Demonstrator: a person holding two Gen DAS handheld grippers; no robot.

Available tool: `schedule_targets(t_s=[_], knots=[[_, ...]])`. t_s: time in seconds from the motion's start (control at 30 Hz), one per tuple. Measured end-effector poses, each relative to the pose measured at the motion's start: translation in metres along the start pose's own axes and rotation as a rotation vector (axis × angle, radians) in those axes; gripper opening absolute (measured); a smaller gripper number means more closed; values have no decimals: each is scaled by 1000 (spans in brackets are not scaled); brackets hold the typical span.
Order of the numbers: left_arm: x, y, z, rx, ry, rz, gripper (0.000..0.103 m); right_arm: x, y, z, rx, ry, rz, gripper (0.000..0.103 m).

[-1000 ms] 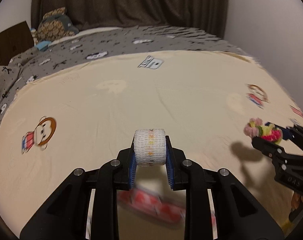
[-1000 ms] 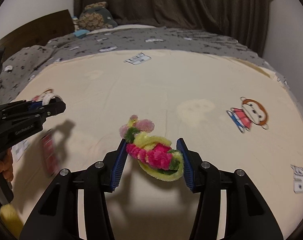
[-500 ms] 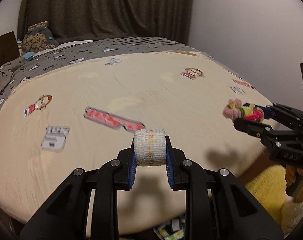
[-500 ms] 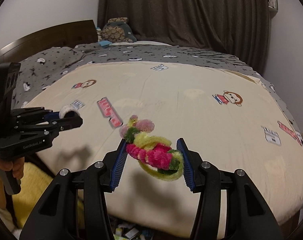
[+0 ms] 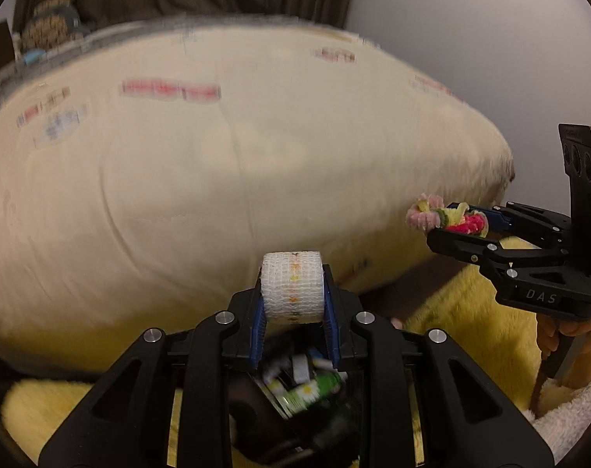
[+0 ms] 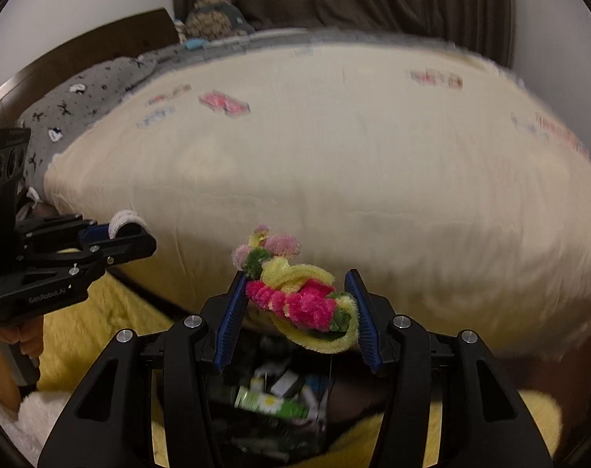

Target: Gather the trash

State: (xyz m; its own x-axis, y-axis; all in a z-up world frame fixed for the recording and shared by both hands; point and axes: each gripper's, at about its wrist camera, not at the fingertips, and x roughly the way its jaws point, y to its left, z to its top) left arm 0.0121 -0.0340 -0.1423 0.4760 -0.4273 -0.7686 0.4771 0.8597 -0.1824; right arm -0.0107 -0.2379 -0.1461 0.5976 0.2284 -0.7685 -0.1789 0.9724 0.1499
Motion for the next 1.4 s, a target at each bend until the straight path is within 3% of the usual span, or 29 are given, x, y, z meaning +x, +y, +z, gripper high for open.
schedule_targets(t_s=[0.17,0.53,0.8,0.83,0.87,0.97,1.1,1.23,1.4], knots=[[28,-3,-31,-29,110,-52,23,20,-4,-29,34,86,-15,52],[85,-5,-78,-43,350,-63,23,70,5,-73,57,300,-33,52],[93,-11,-83,-17,396,-79,24,74,4,-74,76,325,-16,54],[94,-10,-84,-21,403,-78,31,75,1,-73,86,327,-15,56],[95,-10,-83,-24,405,-75,45,74,0,-73,91,326,-16,58],[93,-10,-81,-24,393,-40,61,70,-7,-66,105,305,-29,72],[83,-7,-74,-31,357,-3,75,60,-13,-56,123,269,-36,77],[52,-2,-57,-45,248,60,95,35,-19,-38,154,169,-51,96],[3,-2,-23,-29,81,150,95,-8,-19,-12,177,6,-83,99]])
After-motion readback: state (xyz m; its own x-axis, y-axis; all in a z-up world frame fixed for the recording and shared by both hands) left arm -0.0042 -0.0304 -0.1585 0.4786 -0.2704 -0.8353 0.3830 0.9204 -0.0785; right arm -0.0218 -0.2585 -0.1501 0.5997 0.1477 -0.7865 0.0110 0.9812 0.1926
